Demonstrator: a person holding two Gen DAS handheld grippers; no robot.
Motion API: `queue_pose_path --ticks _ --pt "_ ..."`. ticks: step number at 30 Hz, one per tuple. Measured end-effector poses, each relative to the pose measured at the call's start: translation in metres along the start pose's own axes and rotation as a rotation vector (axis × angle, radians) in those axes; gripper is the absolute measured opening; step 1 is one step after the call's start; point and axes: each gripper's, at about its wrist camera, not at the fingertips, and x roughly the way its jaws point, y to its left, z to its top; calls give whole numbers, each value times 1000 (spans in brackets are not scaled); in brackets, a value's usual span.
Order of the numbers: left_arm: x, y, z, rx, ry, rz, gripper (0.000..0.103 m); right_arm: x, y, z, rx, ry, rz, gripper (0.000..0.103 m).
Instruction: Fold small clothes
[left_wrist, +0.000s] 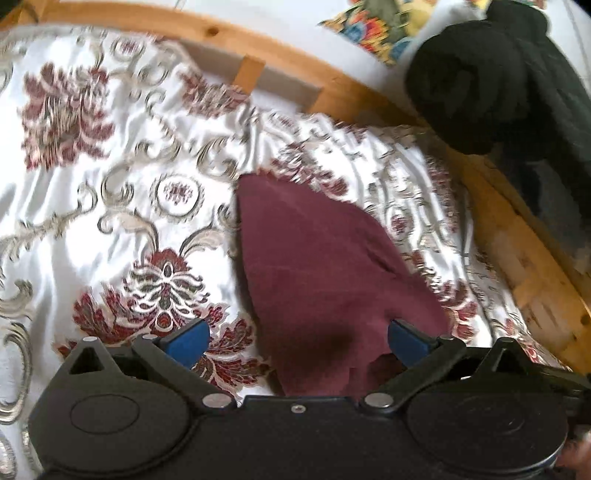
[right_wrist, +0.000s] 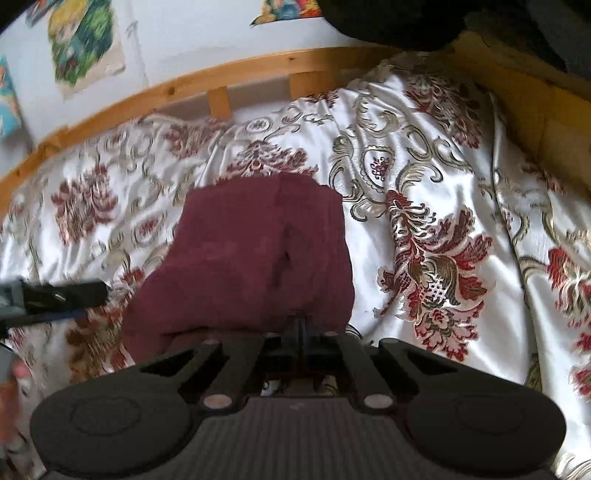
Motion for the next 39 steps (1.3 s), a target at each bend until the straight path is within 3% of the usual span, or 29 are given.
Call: queue_pose_path --ticks 3,5,6,7,12,14,15,16,20,24,26,28,31,33,36,39 --pt "19 10 1 -43 43 -10 102 -7 -18 7 101 -64 64 6" --pt "29 17 0 -80 77 -20 102 -9 -32 11 184 -115 116 26" --pt "33 21 0 -104 91 -36 102 -8 -39 12 227 -133 143 48" --pt "36 24 -1 -126 101 -47 102 -6 -45 14 266 -148 169 60" --pt "42 25 -8 -130 125 -62 102 22 -53 29 322 -135 233 64" --pt "43 23 -11 -114 137 -62 102 33 -45 31 282 -93 232 50" --pt "43 22 -12 -108 137 -60 102 38 -39 32 245 -49 210 24" --pt "43 22 -12 -103 136 -58 102 40 -33 29 203 -17 184 13" --pt "39 21 -10 -103 154 -64 101 31 -15 13 51 40 102 7" --pt "26 19 -5 -114 86 -129 101 22 -18 5 69 48 82 8" --pt "30 16 1 -121 81 -152 101 22 -24 7 109 37 105 15" --pt "39 14 2 -113 92 -149 101 20 -32 10 152 13 120 48" --pt "50 17 -1 -123 117 -130 101 22 -46 18 210 -34 152 74" --pt "55 22 -3 -163 134 -146 102 29 -55 24 245 -71 164 85" --pt "57 24 -5 -175 136 -145 102 49 -67 37 263 -118 160 88" --pt "57 23 -7 -161 131 -141 102 76 -72 44 258 -132 178 80"
